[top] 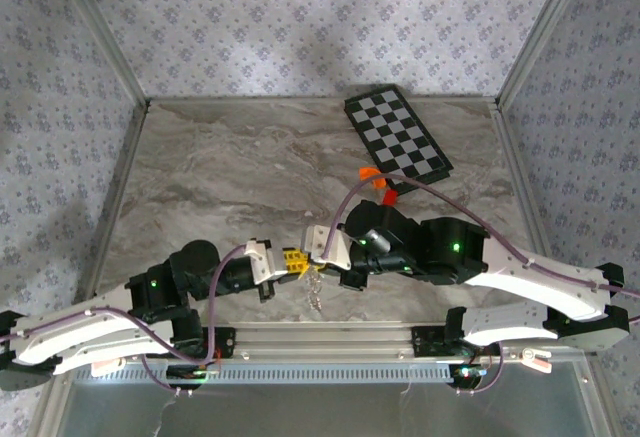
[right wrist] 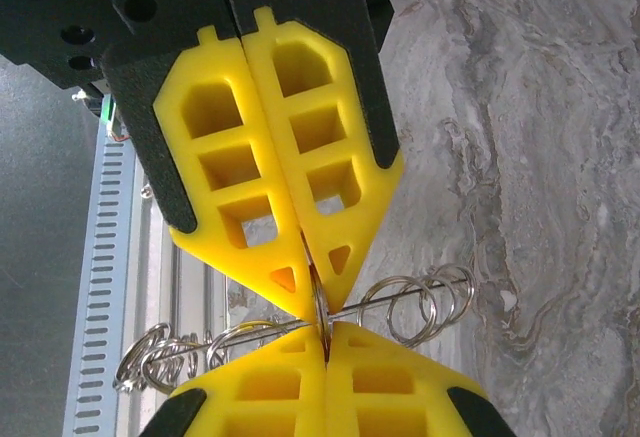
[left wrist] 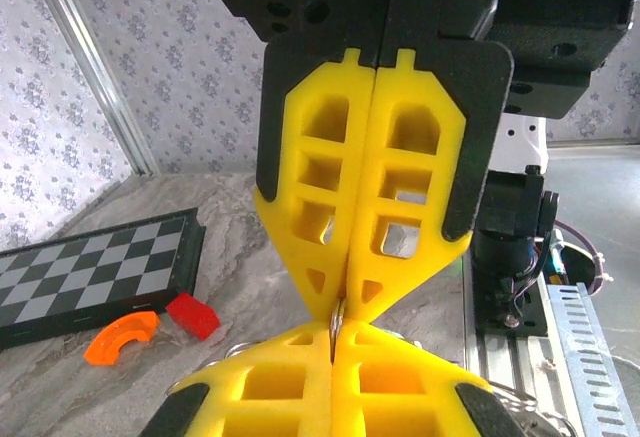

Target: Put the keys on the keyring

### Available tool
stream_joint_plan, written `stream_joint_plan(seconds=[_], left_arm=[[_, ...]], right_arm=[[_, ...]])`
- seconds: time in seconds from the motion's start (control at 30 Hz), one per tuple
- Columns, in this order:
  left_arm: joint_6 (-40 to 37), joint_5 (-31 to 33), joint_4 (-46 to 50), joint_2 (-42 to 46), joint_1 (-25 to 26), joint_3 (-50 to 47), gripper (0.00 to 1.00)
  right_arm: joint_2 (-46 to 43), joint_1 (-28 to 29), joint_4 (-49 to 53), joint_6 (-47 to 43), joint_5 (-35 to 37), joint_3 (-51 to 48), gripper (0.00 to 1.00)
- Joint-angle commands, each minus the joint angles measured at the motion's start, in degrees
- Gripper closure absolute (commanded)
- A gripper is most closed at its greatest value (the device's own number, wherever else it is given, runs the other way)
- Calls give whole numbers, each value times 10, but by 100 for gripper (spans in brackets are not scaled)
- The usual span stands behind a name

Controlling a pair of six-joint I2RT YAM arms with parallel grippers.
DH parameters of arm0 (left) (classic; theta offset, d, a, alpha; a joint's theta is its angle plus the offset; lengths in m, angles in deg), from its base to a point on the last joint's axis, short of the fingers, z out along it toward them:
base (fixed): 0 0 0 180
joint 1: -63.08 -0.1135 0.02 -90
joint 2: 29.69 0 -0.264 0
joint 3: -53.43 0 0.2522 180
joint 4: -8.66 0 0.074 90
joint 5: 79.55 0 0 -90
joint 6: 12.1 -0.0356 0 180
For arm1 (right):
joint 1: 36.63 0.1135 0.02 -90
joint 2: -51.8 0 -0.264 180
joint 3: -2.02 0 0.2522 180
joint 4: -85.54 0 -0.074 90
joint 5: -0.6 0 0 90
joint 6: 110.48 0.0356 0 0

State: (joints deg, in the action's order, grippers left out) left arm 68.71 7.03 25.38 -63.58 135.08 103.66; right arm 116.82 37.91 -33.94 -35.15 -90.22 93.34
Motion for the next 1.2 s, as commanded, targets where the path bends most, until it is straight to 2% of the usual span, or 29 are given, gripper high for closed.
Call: stream_joint_plan(seconds=[0.0,0.2,0.4,0.8,1.17], left_arm=[[10,-14,-44,12,-5,3,100],[11,-76,-85,23,-5,-14,100],[8,-97,-87,26,-5,-11,100],[7,-122,-94,26,-5,-7,100],[12,-140,-99,24,-5,-1,100]], right_arm=[[-14,7,-30,3,-23,-9,89],[-48,7,-59,23,-27,-38,72],[-87,4,-86,49,-39,-71,72],[-108,1,-115,61,-94,-114,78],[-122,-2,-136,52,-103,-138,100]])
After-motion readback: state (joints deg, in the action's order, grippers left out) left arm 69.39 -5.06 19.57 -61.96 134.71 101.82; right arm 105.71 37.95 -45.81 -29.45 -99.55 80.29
